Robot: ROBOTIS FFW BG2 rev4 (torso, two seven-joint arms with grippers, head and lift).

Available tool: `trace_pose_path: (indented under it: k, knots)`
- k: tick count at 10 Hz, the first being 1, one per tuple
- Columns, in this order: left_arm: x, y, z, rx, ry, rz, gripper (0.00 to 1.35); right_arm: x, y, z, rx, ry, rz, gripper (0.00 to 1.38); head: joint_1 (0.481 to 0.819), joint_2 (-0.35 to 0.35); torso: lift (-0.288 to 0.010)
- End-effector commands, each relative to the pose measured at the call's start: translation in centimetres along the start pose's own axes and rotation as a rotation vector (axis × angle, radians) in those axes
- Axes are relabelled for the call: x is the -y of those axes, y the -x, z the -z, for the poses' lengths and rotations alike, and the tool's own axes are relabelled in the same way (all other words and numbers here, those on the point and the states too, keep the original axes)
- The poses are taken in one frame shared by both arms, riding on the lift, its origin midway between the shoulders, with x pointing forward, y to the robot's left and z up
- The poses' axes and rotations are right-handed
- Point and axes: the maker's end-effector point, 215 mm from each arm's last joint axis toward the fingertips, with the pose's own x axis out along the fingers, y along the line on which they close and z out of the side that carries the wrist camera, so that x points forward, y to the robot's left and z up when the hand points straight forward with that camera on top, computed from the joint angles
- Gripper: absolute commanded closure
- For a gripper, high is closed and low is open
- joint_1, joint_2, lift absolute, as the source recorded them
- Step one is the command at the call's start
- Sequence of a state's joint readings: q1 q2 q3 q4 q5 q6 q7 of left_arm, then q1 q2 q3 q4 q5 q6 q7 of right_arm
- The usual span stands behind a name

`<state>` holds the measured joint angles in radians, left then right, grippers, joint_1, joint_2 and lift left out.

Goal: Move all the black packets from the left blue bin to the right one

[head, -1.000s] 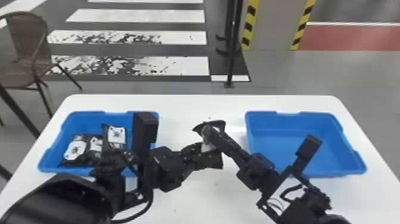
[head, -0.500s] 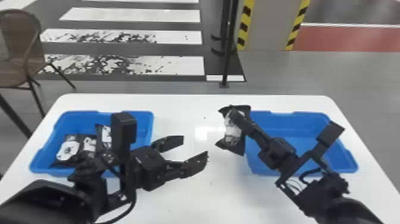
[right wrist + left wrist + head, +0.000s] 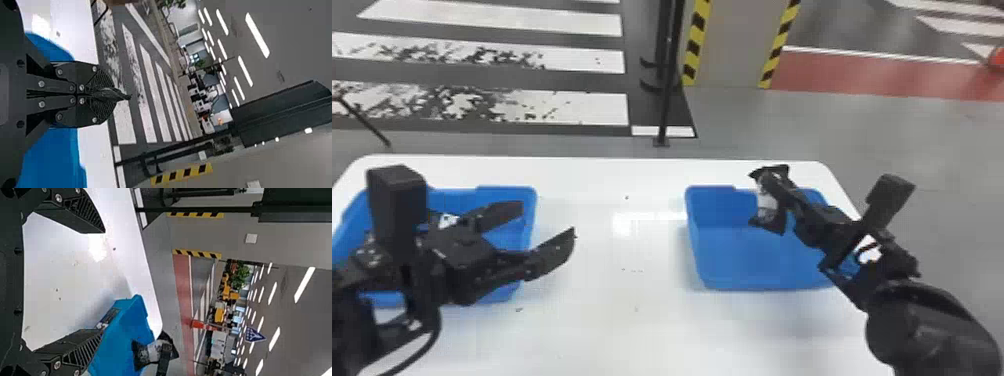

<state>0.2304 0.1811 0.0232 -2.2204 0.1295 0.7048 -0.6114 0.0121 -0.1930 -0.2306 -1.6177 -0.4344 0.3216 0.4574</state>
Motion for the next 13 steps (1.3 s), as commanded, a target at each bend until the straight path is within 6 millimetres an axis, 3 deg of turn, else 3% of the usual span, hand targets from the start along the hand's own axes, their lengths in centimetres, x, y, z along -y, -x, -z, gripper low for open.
trace_pose_path:
  k: [1, 2, 3, 4, 6, 8, 10, 13]
  knots:
    - [-2.7, 1.8, -0.6, 0.009, -0.018, -0.072, 0.14, 4.6, 1.0, 1.4, -0.058, 0.055, 0.096, 1.02, 0.695, -0.183, -0.140]
    - [-4.2, 2.8, -0.8, 0.011, -0.023, -0.113, 0.14, 5.3, 1.6, 1.9, -0.075, 0.088, 0.115, 0.53, 0.695, -0.188, -0.140]
    - [-5.9, 3.7, -1.0, 0.012, -0.034, -0.159, 0.14, 5.4, 2.8, 0.7, -0.052, 0.168, 0.139, 0.16, 0.695, -0.189, -0.140]
    - [-7.3, 4.5, -1.1, 0.009, -0.040, -0.194, 0.14, 3.7, 4.6, -1.1, -0.004, 0.252, 0.154, 0.08, 0.695, -0.180, -0.140]
    - [-9.3, 5.5, -0.7, -0.019, -0.045, -0.246, 0.15, -1.5, 9.4, -3.2, 0.073, 0.379, 0.148, 0.13, 0.695, -0.158, -0.140]
    - [-11.6, 6.6, 1.0, -0.093, -0.042, -0.322, 0.15, -8.3, 13.8, -6.1, 0.161, 0.546, 0.111, 0.13, 0.695, -0.097, -0.140]
    - [-14.9, 8.1, 2.1, -0.173, -0.026, -0.438, 0.15, -12.4, 14.9, -3.4, 0.145, 0.446, 0.039, 0.14, 0.695, -0.032, -0.140]
    - [-18.1, 7.2, 5.4, -0.287, 0.093, -0.502, 0.15, -15.0, 15.7, -0.1, 0.097, 0.316, -0.009, 0.15, 0.695, 0.102, -0.140]
